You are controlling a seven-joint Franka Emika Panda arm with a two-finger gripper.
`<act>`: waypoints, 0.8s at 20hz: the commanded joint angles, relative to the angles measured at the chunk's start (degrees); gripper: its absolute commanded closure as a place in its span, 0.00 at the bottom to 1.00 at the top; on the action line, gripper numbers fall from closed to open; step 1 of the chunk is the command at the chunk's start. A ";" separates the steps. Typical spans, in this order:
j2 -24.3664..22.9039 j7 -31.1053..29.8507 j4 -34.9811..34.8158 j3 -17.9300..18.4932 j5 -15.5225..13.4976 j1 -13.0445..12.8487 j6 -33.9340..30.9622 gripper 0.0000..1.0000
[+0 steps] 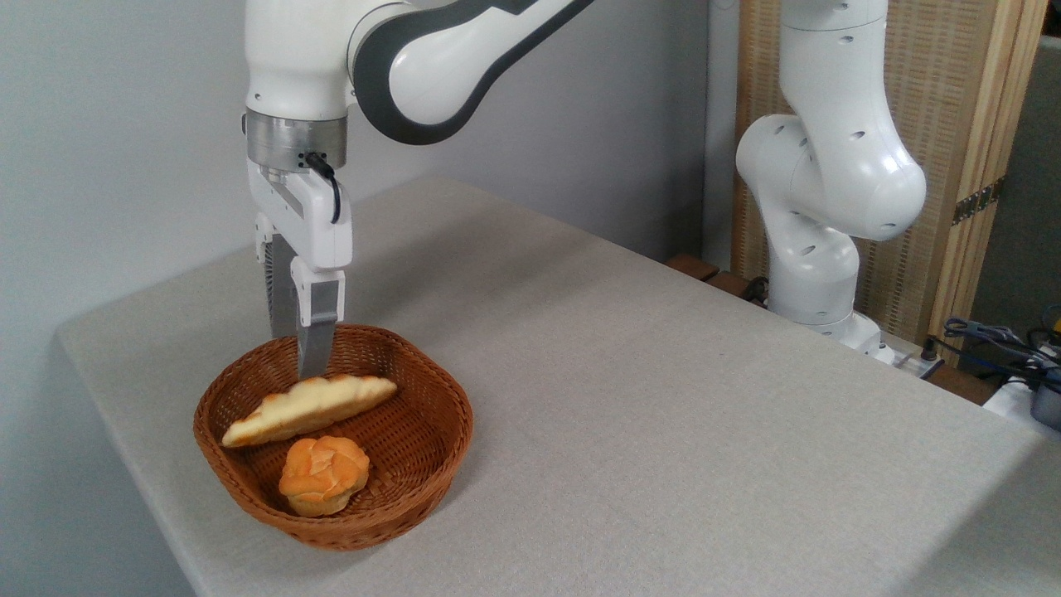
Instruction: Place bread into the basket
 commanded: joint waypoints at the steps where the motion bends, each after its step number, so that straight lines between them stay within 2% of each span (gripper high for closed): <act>1: -1.12 -1.61 1.49 0.60 -0.07 0.09 -1.46 0.00; 5: -2.80 -2.42 6.23 3.77 -0.16 0.09 -13.66 0.00; 9: -2.88 -1.45 13.35 6.05 -0.33 0.00 -29.91 0.00; 11: -2.80 -0.66 14.67 6.84 -0.51 0.09 -33.96 0.00; 14: -2.53 0.21 16.52 10.00 -3.75 -0.17 -36.96 0.00; 16: -2.53 4.33 17.57 11.24 -3.94 -0.17 -38.81 0.00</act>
